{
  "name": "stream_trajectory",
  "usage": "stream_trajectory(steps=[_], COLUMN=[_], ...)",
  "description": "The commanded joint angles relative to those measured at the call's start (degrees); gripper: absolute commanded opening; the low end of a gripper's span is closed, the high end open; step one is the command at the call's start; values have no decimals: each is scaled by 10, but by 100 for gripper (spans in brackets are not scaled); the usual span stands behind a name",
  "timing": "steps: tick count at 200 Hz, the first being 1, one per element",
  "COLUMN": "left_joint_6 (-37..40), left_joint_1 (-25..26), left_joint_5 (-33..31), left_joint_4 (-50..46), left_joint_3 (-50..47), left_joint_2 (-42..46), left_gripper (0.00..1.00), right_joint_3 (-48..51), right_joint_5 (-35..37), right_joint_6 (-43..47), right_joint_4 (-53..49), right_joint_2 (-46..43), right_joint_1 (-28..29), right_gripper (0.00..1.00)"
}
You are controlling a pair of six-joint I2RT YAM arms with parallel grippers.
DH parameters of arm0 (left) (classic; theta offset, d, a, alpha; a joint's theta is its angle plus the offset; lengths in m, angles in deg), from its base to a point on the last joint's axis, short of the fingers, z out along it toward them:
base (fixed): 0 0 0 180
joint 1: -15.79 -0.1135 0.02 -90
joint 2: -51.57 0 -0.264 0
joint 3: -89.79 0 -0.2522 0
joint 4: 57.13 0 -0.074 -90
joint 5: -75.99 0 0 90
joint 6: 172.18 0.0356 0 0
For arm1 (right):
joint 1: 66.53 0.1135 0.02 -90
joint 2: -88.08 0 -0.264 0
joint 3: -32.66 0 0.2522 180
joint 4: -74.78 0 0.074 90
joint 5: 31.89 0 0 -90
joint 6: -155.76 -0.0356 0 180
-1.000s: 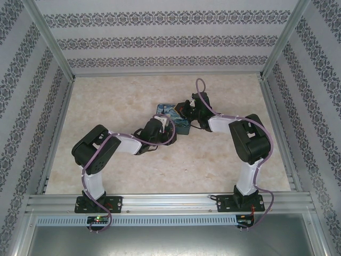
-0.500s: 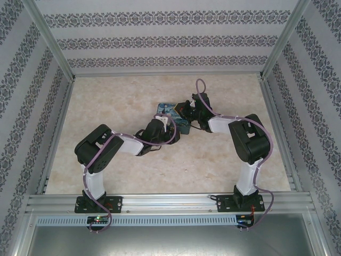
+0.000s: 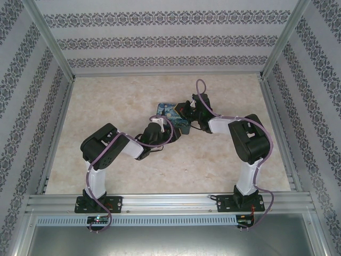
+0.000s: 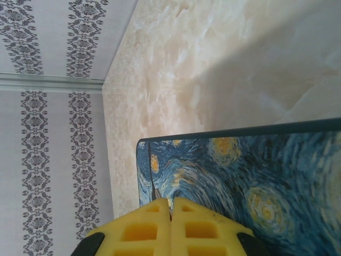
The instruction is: Unlock the padlock with the key
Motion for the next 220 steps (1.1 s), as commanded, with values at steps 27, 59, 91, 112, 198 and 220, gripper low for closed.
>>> stream_trajectory(steps=[27,59,91,112,198,220], left_joint_6=[-61,-61,-51,-53,-150,-167], left_joint_1=[11,12,14,15,22,25], left_joint_5=[-16,-31,-45,-46,-37,-44], left_joint_4=[61,25,-3,5,159,188], left_joint_3=[-15,-7,-3,-2,-25,-36], left_joint_2=[-20,-20,-20,-22,-47,-48], left_gripper=[46,39,34,33,53,52], right_joint_3=[10,10,10,10,15,17], right_joint_5=[-1,0,1,0,-1,-1], right_joint_6=[-10,-13,-14,-15,-16,-18], right_joint_4=[-7,-3,-1,-1,4,6], right_joint_2=[23,26,27,27,29,30], right_joint_1=[9,10,11,10,9,10], right_gripper=[0,0,0,0,0,0])
